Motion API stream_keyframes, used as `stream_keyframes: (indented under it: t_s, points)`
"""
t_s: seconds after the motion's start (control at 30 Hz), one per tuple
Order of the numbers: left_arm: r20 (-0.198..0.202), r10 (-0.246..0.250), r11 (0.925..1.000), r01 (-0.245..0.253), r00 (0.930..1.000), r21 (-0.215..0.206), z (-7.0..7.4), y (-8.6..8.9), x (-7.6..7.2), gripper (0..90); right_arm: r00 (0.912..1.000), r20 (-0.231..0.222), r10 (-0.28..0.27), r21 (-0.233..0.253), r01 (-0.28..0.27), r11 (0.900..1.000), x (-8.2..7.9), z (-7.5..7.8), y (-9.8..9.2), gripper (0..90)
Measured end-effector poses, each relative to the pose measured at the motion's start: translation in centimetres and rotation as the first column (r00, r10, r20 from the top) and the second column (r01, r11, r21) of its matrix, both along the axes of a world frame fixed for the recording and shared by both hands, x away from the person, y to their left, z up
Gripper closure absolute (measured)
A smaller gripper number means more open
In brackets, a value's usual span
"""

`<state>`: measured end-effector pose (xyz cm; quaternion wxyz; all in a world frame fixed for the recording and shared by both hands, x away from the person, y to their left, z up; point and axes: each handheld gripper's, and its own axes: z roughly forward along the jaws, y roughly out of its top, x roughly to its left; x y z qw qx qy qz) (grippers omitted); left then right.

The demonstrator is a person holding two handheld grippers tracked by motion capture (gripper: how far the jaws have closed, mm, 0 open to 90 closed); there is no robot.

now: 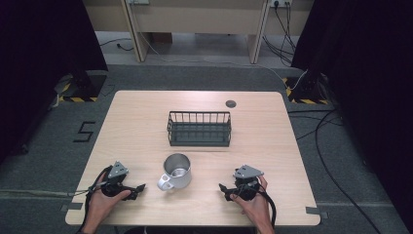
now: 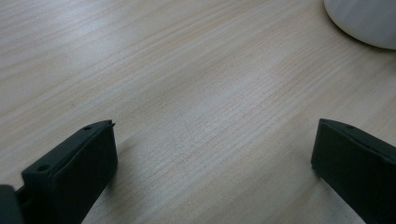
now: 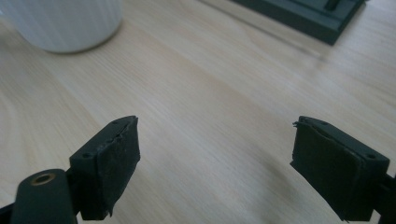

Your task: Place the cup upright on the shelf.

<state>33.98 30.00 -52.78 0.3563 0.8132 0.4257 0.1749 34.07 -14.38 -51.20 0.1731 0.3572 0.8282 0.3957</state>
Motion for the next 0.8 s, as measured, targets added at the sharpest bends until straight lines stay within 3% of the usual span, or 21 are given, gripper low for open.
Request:
stream_keyframes:
  t_s: [0.27,0.4,0.73,0.77,0.8]
  points:
    - [0.001,0.001,1.0,-0.001,1.0,0.001,0.0,0.0,0.0,0.0,0.9976,0.053,0.045,0.078,-0.049,0.996,-0.6,1.1,0.9,15.1]
    - [0.002,0.001,1.0,-0.001,1.0,-0.001,0.0,0.0,0.0,0.0,0.9932,0.082,0.083,0.159,-0.095,0.983,-0.9,1.9,1.7,15.0]
    - [0.002,0.0,1.0,0.0,1.0,-0.001,0.0,0.0,0.0,0.0,0.9862,0.098,0.133,0.192,-0.15,0.97,-0.8,3.0,3.6,15.0]
    - [0.002,0.0,1.0,0.0,1.0,-0.001,0.0,0.0,0.0,0.0,0.9834,0.116,0.14,0.216,-0.162,0.963,-0.7,3.5,4.1,15.0]
    - [0.002,0.001,1.0,-0.001,1.0,-0.001,0.0,0.0,0.0,0.0,0.9834,0.116,0.14,0.216,-0.162,0.963,-0.7,3.5,4.1,15.0]
